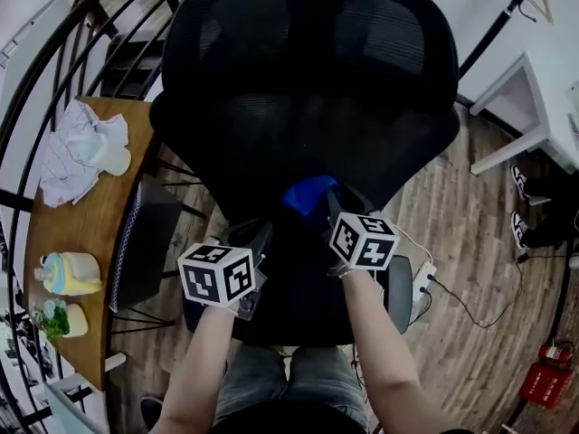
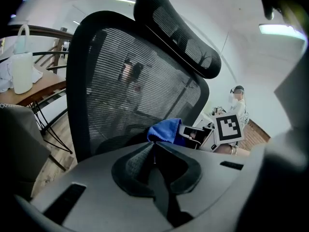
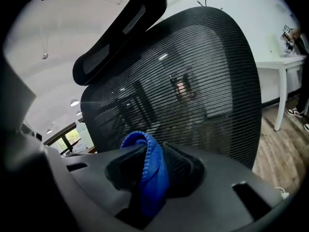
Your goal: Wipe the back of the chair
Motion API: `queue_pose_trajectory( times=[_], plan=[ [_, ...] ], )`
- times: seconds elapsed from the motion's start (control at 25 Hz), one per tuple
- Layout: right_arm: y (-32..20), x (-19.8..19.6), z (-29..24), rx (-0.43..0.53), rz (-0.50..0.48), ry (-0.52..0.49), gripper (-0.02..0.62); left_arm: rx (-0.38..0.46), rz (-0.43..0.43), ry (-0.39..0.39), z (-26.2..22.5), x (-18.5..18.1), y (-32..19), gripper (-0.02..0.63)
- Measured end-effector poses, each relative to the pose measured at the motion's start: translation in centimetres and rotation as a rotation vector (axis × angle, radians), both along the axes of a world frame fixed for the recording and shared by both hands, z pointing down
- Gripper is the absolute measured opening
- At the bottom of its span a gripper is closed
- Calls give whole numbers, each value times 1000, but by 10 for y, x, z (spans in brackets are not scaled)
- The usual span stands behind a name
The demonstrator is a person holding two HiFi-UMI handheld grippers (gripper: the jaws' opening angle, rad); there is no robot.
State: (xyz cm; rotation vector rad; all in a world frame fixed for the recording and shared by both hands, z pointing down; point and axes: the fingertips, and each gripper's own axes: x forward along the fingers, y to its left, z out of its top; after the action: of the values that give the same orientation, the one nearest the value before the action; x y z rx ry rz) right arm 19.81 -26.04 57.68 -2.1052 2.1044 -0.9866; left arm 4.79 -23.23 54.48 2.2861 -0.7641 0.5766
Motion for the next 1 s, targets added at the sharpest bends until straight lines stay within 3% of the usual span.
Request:
queue_pose_trajectory(
  times=[1.0],
  plan=[
    [56, 126, 9, 6, 231, -41, 94, 27, 131, -9, -8, 84, 36, 21]
  ],
)
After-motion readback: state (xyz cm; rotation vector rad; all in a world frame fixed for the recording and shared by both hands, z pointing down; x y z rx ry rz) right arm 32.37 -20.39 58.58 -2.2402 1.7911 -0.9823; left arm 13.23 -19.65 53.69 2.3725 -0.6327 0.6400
